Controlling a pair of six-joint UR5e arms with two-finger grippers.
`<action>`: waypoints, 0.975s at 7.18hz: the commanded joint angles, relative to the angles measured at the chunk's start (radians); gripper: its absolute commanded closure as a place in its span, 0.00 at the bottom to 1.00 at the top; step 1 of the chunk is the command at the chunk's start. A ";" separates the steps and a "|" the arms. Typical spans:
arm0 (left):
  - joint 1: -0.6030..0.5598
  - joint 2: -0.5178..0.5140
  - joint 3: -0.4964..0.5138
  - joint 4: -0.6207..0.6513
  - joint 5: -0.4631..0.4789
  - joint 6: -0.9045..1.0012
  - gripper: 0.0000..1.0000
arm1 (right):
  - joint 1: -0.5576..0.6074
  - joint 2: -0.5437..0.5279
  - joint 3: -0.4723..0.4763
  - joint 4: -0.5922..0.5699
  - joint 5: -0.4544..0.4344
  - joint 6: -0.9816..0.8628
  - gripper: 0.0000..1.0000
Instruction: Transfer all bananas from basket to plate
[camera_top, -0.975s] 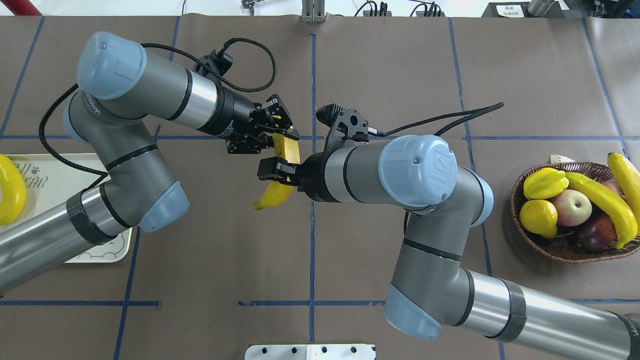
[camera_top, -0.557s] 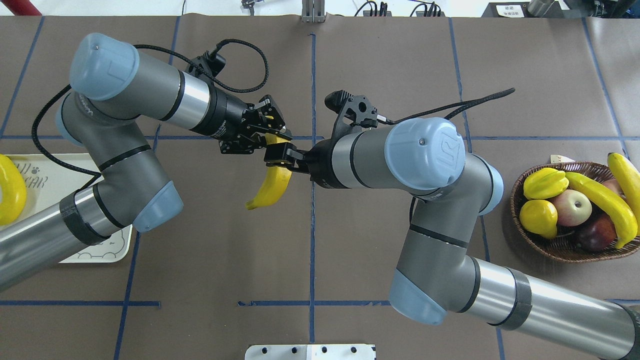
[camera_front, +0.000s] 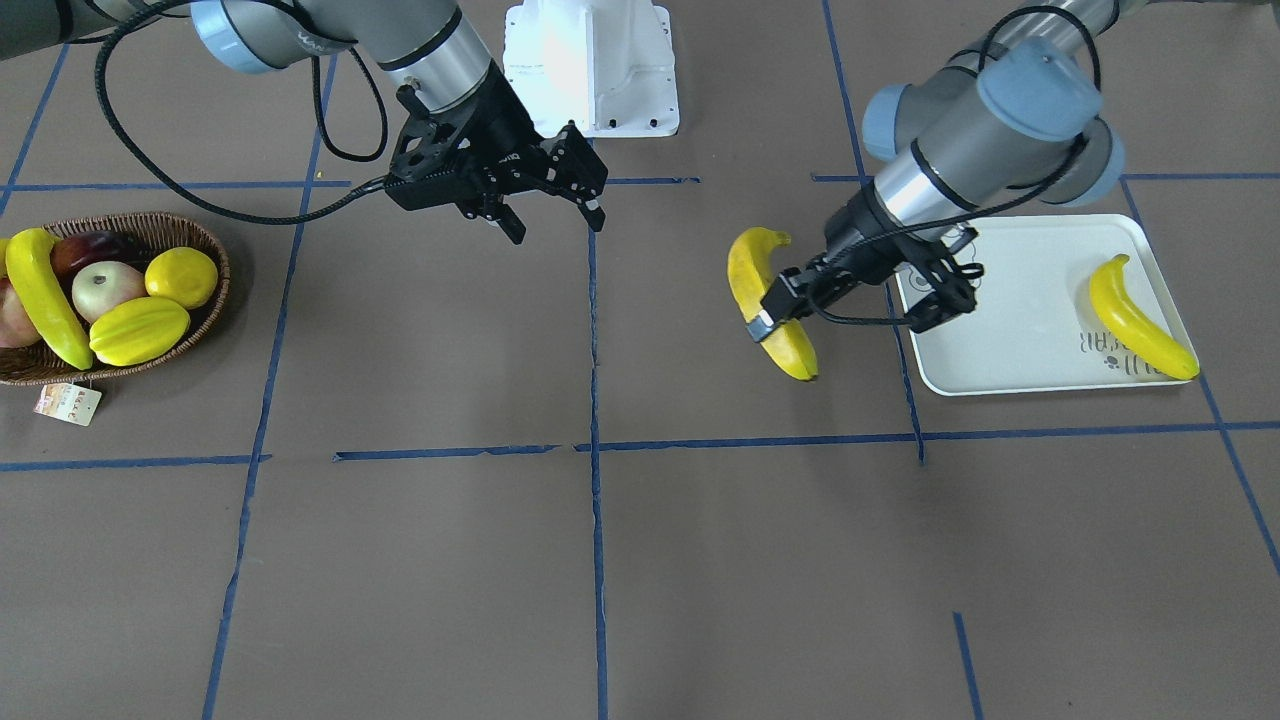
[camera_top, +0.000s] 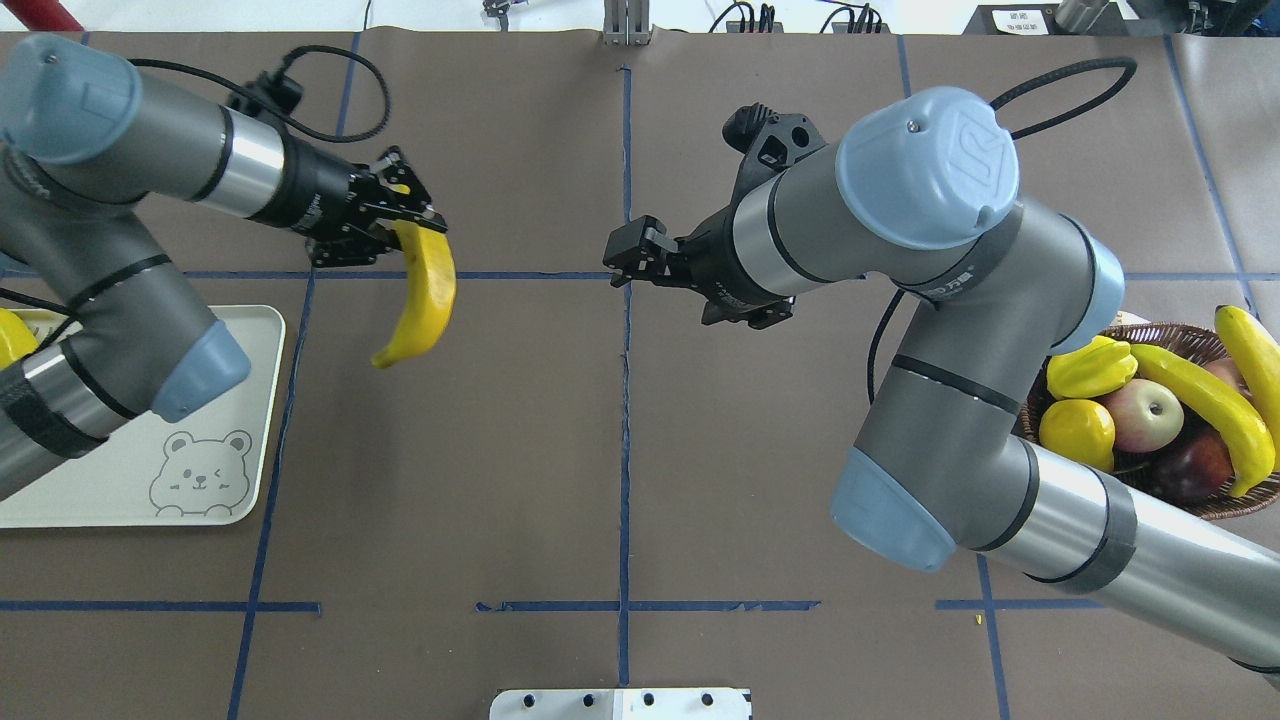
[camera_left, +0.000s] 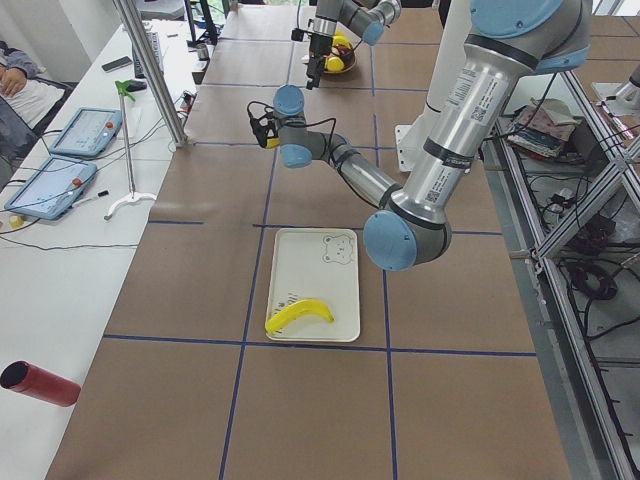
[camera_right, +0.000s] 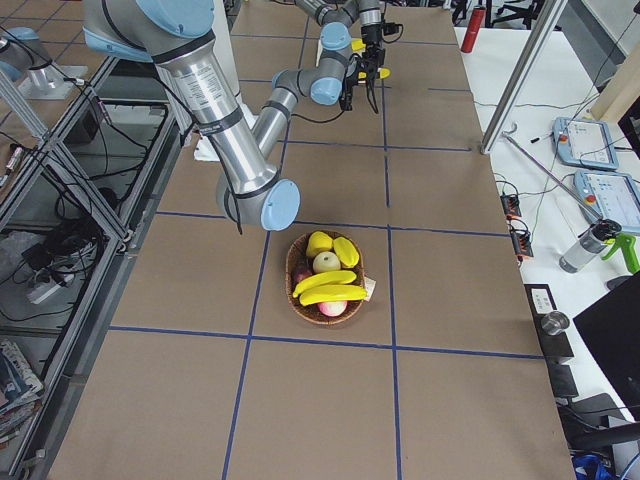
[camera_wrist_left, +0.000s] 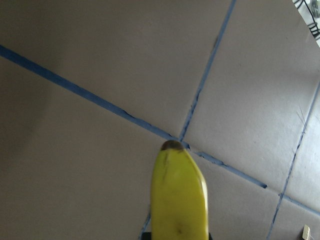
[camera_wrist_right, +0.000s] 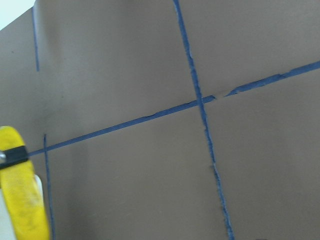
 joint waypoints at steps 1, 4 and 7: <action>-0.088 0.081 -0.006 0.115 0.004 0.013 1.00 | 0.046 -0.005 0.021 -0.201 0.010 -0.114 0.00; -0.132 0.308 -0.002 0.131 0.054 0.148 1.00 | 0.150 -0.042 0.048 -0.384 0.052 -0.354 0.00; -0.132 0.450 0.038 0.128 0.103 0.210 1.00 | 0.184 -0.084 0.082 -0.387 0.081 -0.417 0.00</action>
